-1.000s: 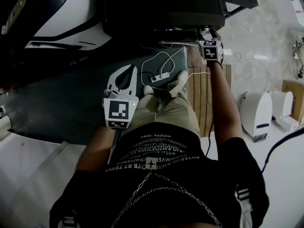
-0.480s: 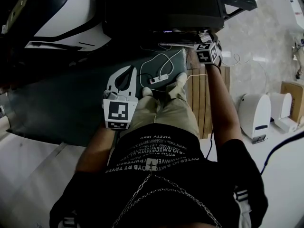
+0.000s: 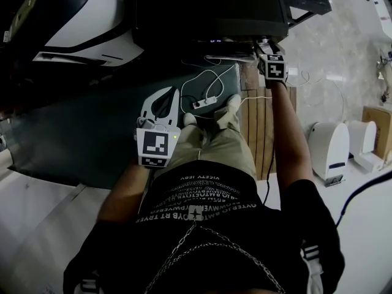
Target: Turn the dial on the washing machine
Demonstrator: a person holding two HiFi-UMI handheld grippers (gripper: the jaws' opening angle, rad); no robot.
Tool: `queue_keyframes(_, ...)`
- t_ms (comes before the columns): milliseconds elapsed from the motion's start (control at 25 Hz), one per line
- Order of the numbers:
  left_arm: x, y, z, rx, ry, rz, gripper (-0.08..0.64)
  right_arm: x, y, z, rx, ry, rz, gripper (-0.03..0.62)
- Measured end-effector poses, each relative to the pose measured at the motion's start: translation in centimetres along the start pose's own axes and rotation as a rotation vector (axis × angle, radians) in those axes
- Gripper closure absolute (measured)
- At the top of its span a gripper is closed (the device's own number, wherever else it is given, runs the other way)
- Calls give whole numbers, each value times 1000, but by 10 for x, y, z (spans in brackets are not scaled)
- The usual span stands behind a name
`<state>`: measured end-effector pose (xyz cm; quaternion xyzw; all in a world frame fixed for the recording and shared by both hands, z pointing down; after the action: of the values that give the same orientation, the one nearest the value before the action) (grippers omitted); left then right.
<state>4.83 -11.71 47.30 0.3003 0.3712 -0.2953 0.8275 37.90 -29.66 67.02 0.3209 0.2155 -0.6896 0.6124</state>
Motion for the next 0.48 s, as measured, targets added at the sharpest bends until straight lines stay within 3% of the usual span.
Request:
queue_keyframes(80, 1, 0, 0, 4, 0, 0, 555, 1, 0, -2, -16, 0, -32, 354)
queue_keyframes(280, -4, 2, -1, 8, -12, -9, 555, 2, -13, -4, -154, 32, -309, 353)
queue_keyframes(400, -9, 4, 0, 5, -26, -23, 555, -3, -16, 4, -170, -1, -359, 364)
queue_keyframes(480, -10, 5, 1, 1, -30, -25, 555, -4, -14, 6, -165, -16, -337, 359)
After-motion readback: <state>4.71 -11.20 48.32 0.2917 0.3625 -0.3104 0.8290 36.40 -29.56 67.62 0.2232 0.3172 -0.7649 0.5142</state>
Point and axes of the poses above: the fingertips, and each gripper's own axes: z forward along the fingers, y to its right, x out of its top, the point moved 5 cm from there along -z, backward along the fingers, and after that the axes turned 14 degrees about z, right-handed, at the moved point
